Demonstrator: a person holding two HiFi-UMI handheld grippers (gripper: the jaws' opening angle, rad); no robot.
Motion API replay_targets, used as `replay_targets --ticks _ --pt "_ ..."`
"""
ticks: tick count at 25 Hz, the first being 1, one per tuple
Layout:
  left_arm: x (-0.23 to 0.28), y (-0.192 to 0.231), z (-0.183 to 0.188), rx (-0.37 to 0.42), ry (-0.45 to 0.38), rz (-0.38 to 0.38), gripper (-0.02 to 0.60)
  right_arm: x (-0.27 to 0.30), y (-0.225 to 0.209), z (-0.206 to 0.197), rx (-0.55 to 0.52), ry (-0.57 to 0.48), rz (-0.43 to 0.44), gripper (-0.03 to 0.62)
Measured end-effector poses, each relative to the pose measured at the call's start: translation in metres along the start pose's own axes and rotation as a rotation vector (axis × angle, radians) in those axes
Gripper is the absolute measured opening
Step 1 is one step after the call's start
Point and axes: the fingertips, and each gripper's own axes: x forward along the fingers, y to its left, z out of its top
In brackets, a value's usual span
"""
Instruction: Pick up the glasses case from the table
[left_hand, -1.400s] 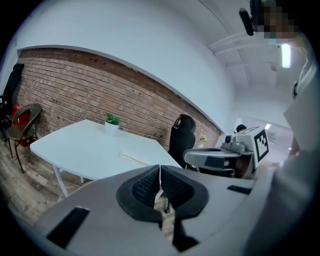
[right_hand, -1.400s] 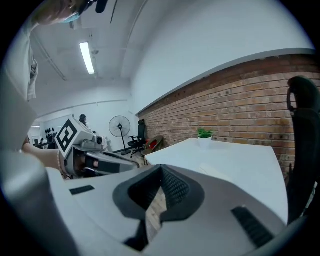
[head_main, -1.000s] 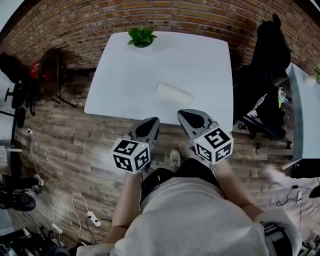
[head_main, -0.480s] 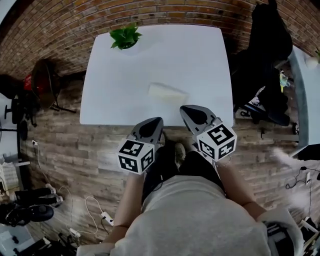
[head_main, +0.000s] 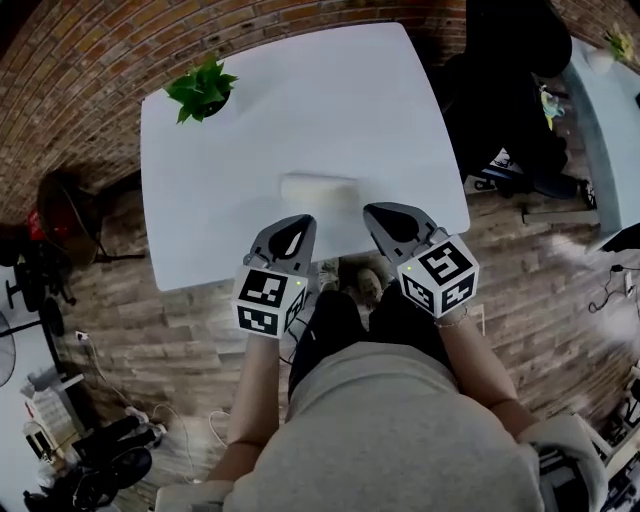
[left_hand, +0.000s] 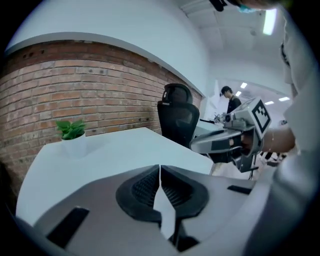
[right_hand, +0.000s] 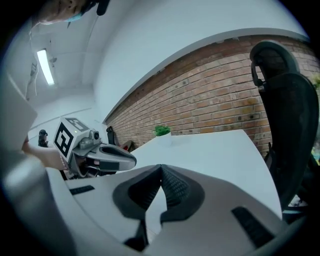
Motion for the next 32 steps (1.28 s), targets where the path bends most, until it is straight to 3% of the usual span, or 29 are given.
replay_targets --ticks 5,6,8,12,15,22,32 --pt "0.013 0.027 0.005 0.220 0.045 -0.051 0.013 0.020 -0.006 -0.001 0.039 0.012 -0.054 -0.002" --pt "0.016 0.032 0.004 0.246 0.058 -0.062 0.034 0.023 -0.006 -0.002 0.045 0.016 -0.063 -0.002" --pt "0.023 0.040 -0.001 0.296 0.093 -0.091 0.133 0.028 -0.007 -0.004 0.058 0.021 -0.083 -0.002" --pt "0.041 0.054 -0.019 0.454 0.195 -0.149 0.223 0.036 -0.017 -0.009 0.095 0.027 -0.132 -0.002" --pt "0.054 0.060 -0.037 0.559 0.281 -0.203 0.257 0.037 -0.023 -0.015 0.122 0.034 -0.168 -0.002" --pt "0.087 0.068 -0.054 0.702 0.358 -0.266 0.297 0.040 -0.033 -0.032 0.183 0.048 -0.234 -0.002" --pt "0.110 0.068 -0.069 0.741 0.419 -0.422 0.324 0.058 -0.031 -0.041 0.243 0.045 -0.252 -0.002"
